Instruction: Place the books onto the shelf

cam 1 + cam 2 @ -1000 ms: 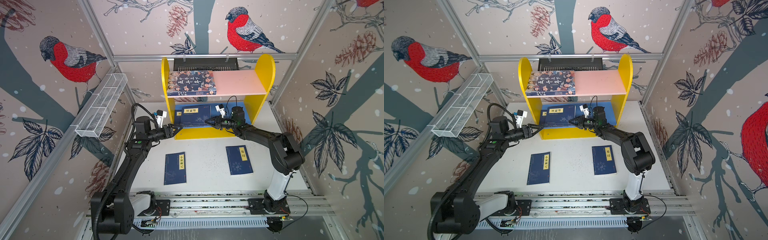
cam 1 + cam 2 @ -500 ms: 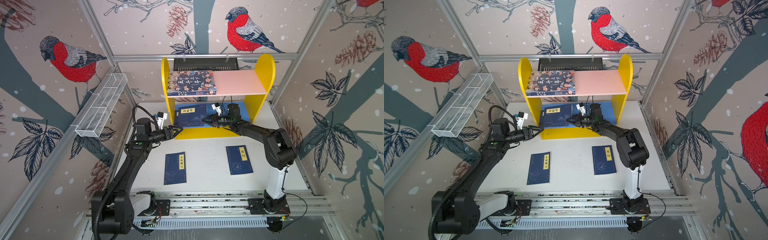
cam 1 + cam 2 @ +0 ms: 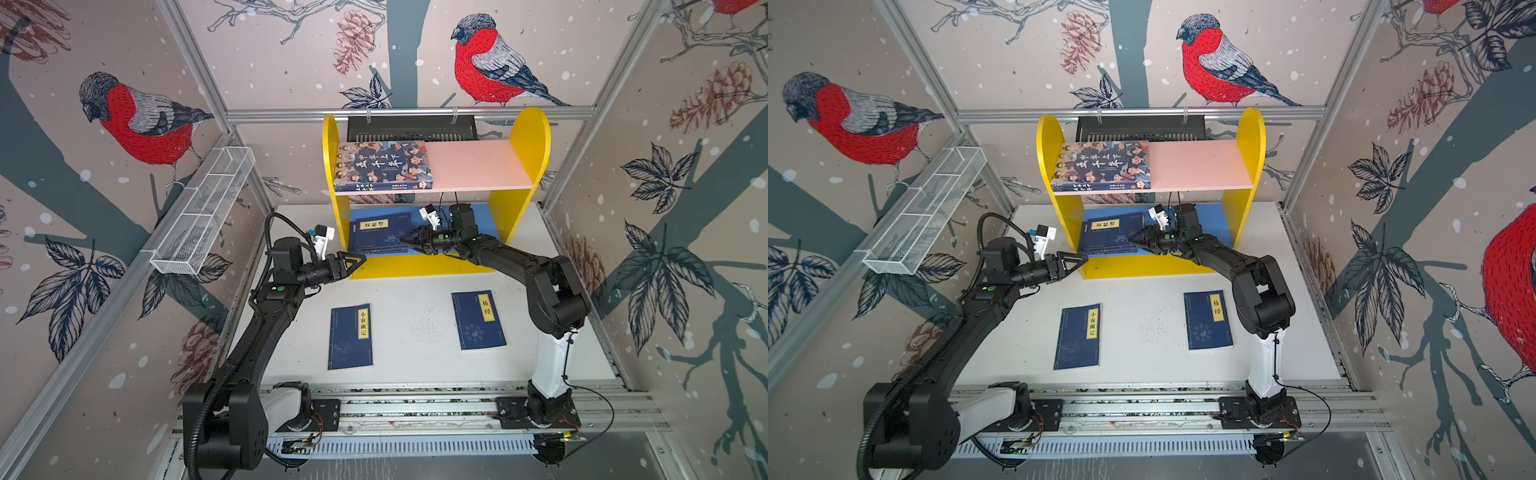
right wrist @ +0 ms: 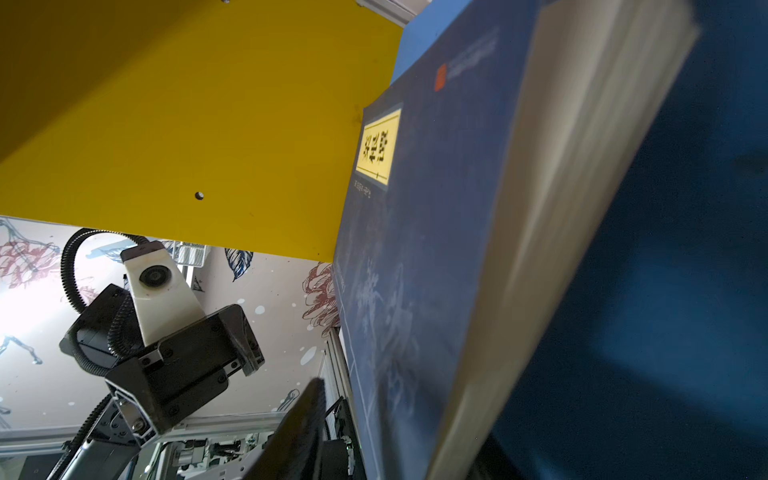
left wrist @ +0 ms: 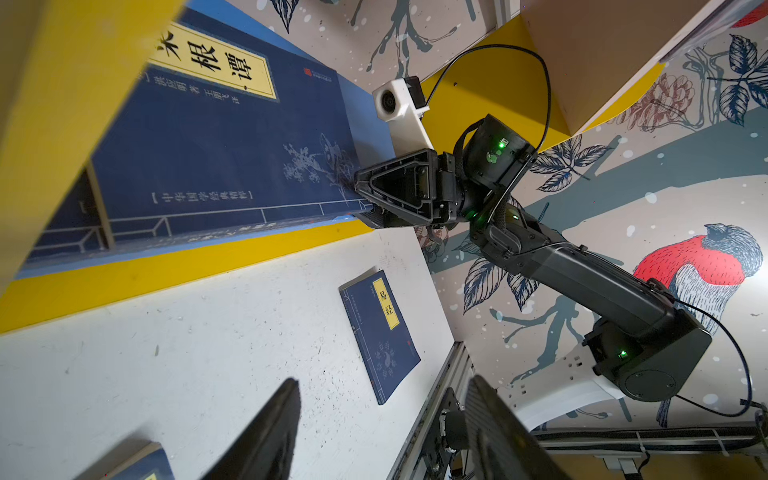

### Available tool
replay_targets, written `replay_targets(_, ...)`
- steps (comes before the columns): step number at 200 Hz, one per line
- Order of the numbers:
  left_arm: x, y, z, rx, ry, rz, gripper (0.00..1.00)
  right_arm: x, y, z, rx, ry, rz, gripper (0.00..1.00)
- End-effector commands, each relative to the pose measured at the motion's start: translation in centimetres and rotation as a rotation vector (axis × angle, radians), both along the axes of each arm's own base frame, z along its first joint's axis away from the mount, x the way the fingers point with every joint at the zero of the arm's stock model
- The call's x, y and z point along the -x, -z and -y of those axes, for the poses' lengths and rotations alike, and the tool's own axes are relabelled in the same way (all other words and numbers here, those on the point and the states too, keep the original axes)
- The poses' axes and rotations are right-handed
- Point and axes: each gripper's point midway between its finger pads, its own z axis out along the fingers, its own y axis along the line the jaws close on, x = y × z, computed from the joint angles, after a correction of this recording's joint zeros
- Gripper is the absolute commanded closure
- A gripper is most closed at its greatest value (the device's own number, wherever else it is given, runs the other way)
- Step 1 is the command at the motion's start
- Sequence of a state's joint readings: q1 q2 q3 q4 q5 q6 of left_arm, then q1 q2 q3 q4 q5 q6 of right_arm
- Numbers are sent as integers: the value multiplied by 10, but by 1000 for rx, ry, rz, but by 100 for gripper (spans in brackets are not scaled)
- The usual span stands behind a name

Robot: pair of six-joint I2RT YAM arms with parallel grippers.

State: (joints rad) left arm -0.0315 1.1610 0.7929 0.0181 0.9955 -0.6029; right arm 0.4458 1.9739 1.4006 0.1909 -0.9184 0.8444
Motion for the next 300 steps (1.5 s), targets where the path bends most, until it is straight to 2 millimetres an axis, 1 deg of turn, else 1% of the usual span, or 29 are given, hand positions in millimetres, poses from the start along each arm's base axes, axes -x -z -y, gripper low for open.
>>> replay_targets(1,0,-9,1,12,14,44,36,-6,7,8,85,63,25,50)
replay_targets(31,1,-9,2,16,17,41,36,-8,7,14,129,105,35,45)
replay_targets(55,1,-10,2,19,18,40,36,-9,9,19,152,130,37,44)
replay_targets(92,1,-10,3,21,21,39,36,-18,10,31,225,212,68,44)
replay_targets(108,1,-10,3,21,21,38,36,-23,7,36,247,247,87,45)
replay_targets(138,1,-9,3,21,24,36,36,-26,-1,38,257,273,118,47)
replay_targets(170,0,-8,3,22,22,33,36,-25,-8,31,238,254,140,53)
replay_targets(216,1,-8,4,27,25,32,36,-23,-2,19,242,223,138,62)
replay_targets(238,1,-8,4,26,24,30,36,-23,2,16,248,220,134,64)
replay_targets(300,2,-9,4,28,24,38,36,-23,-2,14,247,217,145,67)
